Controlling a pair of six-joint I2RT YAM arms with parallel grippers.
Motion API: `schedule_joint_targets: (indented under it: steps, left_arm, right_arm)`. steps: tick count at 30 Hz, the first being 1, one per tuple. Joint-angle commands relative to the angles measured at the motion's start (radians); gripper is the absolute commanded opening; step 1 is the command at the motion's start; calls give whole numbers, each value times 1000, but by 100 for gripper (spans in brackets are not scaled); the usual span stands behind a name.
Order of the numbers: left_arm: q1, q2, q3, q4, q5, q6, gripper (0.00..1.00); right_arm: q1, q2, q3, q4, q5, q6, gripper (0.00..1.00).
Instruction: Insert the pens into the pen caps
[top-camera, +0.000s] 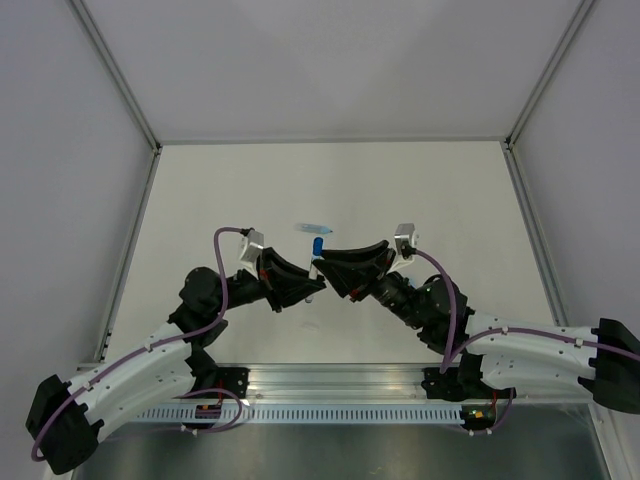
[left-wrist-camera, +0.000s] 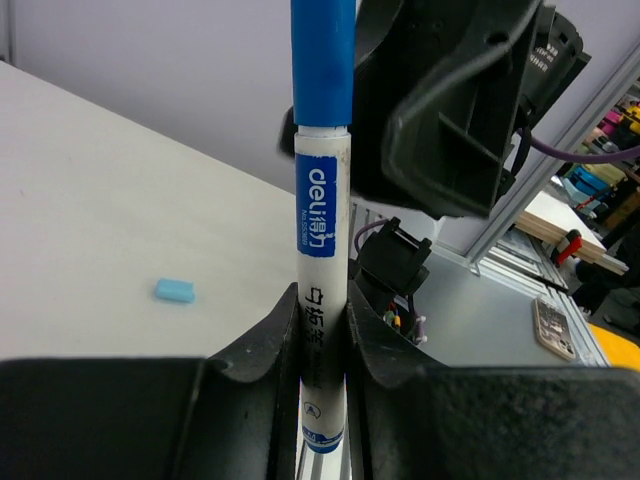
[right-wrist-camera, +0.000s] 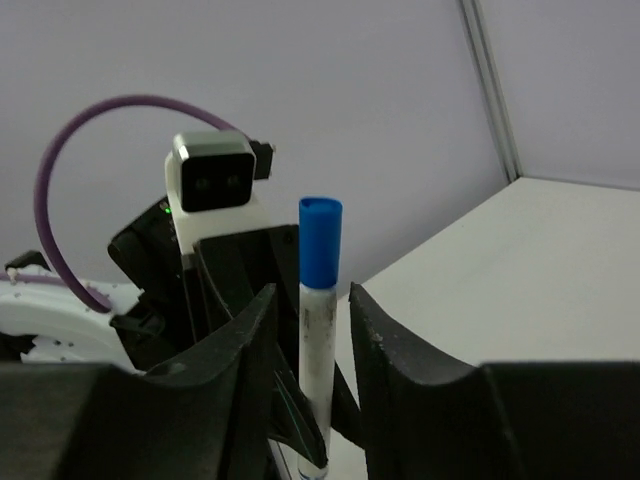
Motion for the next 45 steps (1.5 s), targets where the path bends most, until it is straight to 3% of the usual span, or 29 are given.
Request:
schedule_joint_targets:
  steps: [1, 3, 4, 16, 21, 27, 31, 45]
  left_arm:
    - [2, -8, 22, 82, -15, 25, 2]
    - [3, -5, 24, 88, -8, 25, 2]
    - [2, -2, 24, 90, -1, 23, 2]
    - [2, 10, 15, 156, 107, 25, 2]
    - [0, 30, 19, 196, 146, 13, 2]
    - [2, 42, 11, 228, 154, 10, 2]
    - [2, 35, -2, 245, 147, 8, 2]
    - [2, 53, 5, 263, 177, -9, 2]
  right_arm:
    - [15, -17, 46, -99, -42, -25, 43]
    - [15, -26, 73, -125, -33, -31, 50]
    - [15, -34, 83, -151, -25, -40, 57]
    - [15, -35, 308, -418, 58, -111, 77]
    - [15, 3, 394, -470, 46, -132, 78]
    - [15, 57, 484, -561, 23, -143, 71]
    - [15, 66, 503, -593, 15, -125, 64]
    - [10, 101, 547, -628, -62, -112, 58]
